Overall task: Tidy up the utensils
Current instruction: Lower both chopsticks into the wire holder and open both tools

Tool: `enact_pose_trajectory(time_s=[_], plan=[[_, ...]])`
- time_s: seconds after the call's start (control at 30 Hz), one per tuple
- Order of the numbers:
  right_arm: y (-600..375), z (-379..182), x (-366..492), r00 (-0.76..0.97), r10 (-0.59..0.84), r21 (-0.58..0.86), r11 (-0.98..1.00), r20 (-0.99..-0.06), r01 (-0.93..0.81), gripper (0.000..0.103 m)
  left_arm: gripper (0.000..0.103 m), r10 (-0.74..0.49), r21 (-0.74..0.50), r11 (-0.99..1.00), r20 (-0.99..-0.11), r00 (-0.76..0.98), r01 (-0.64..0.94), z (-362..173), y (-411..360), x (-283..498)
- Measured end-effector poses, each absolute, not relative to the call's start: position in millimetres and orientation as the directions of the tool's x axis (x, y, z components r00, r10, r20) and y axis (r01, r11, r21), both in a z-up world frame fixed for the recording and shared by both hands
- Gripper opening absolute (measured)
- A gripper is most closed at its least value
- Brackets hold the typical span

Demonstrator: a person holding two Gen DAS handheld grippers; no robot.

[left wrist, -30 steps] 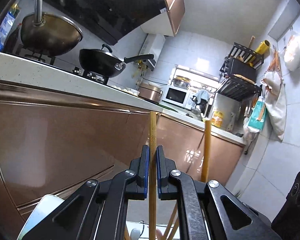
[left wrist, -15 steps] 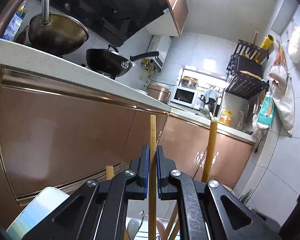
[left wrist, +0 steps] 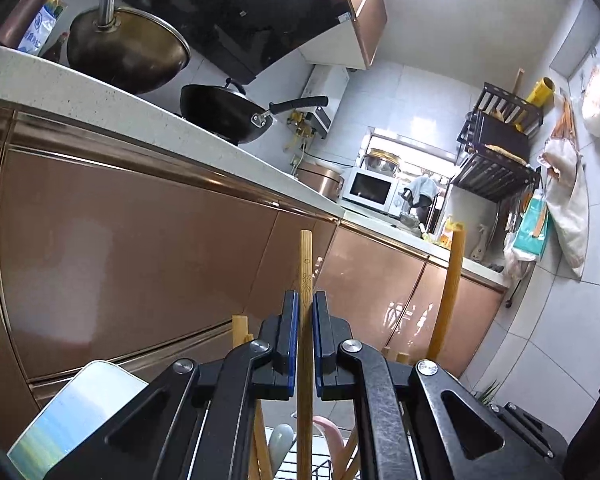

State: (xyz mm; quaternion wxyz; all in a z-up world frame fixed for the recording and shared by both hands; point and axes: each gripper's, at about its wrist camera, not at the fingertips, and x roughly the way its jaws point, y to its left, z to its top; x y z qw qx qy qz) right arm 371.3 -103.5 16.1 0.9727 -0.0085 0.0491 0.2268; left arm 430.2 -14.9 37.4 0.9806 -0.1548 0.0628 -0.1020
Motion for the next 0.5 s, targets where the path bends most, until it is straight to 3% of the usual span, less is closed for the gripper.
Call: enact_pose_trajectory(time_s=[0.3,0.5], plan=[[-107.5,15.7,372.8,0.882,0.461,0.032,0.887,-0.098,-0.460,0.007,0.006,-0.229,-0.359,0.916,-0.100,0.968,0.180,35.4,0.8,431.3],[-112.0,22.3,372.2,0.871,0.485,0.050,0.874,-0.076,-0.483,0.007,0.006,-0.262,-0.384,0.897,-0.059,0.963,0.220,46.2,4.2,426.9]])
